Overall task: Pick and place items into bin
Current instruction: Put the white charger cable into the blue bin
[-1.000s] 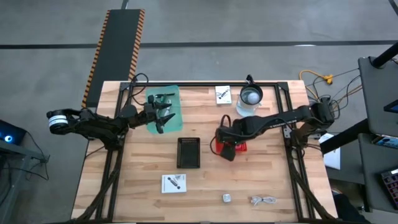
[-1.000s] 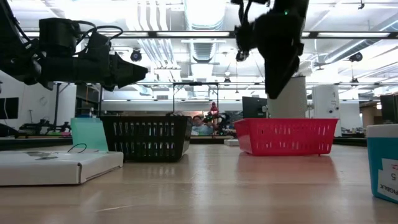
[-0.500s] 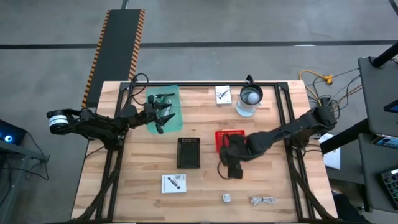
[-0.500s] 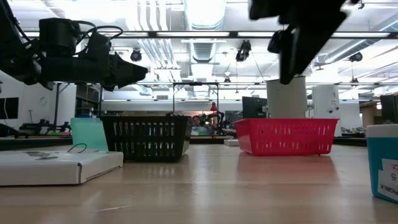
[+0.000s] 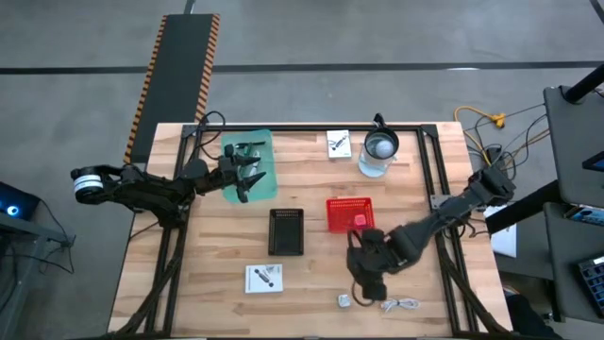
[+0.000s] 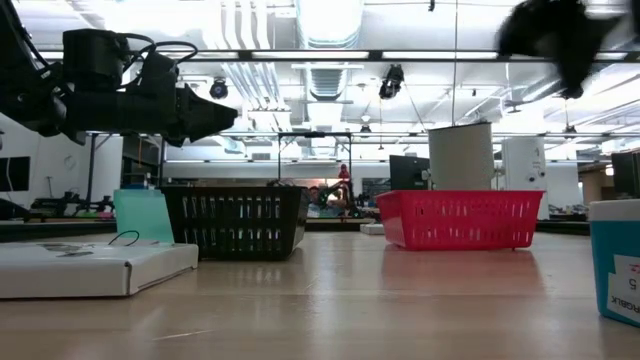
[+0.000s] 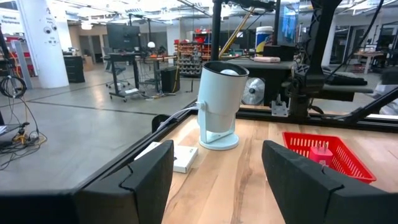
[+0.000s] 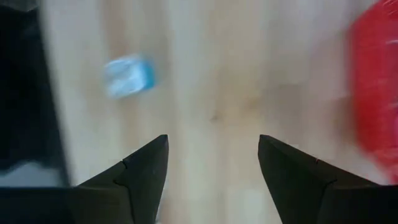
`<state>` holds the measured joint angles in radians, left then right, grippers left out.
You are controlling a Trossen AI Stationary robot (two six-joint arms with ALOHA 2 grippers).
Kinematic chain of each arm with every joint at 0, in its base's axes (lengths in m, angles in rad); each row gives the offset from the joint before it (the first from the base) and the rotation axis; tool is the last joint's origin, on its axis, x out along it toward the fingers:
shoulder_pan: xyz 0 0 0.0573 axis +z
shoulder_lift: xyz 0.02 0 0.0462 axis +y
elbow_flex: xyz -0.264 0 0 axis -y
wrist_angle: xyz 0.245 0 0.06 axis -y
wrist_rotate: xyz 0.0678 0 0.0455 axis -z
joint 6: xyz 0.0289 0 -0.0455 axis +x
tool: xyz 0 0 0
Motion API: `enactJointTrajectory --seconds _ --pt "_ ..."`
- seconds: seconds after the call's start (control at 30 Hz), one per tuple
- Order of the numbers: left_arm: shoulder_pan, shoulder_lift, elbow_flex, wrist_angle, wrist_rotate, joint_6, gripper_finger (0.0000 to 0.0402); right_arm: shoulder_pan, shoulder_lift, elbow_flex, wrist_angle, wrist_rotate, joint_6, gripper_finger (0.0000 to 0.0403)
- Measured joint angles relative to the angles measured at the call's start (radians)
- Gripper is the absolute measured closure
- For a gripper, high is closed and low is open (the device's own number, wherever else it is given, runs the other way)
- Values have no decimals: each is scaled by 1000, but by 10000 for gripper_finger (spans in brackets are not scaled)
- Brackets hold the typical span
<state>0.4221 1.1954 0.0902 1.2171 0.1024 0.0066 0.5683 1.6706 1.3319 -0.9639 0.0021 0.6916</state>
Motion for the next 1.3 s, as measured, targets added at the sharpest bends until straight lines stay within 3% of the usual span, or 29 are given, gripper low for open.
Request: enactJointTrajectory --seconds 0.1,0.3,0.5,0.93,1.3 --pt "0 0 0 0 0 0 174 64 0 -7 6 -55 15 170" --pt "0 0 0 0 0 0 174 171 0 -10 5 -54 125 170" --pt "0 0 0 -1 0 0 174 247 0 -17 10 -55 129 170" --pt "0 0 0 -2 0 0 174 266 4 -40 78 -52 124 170" --pt "0 0 0 -3 -1 0 174 270 93 -45 77 -63 118 170"
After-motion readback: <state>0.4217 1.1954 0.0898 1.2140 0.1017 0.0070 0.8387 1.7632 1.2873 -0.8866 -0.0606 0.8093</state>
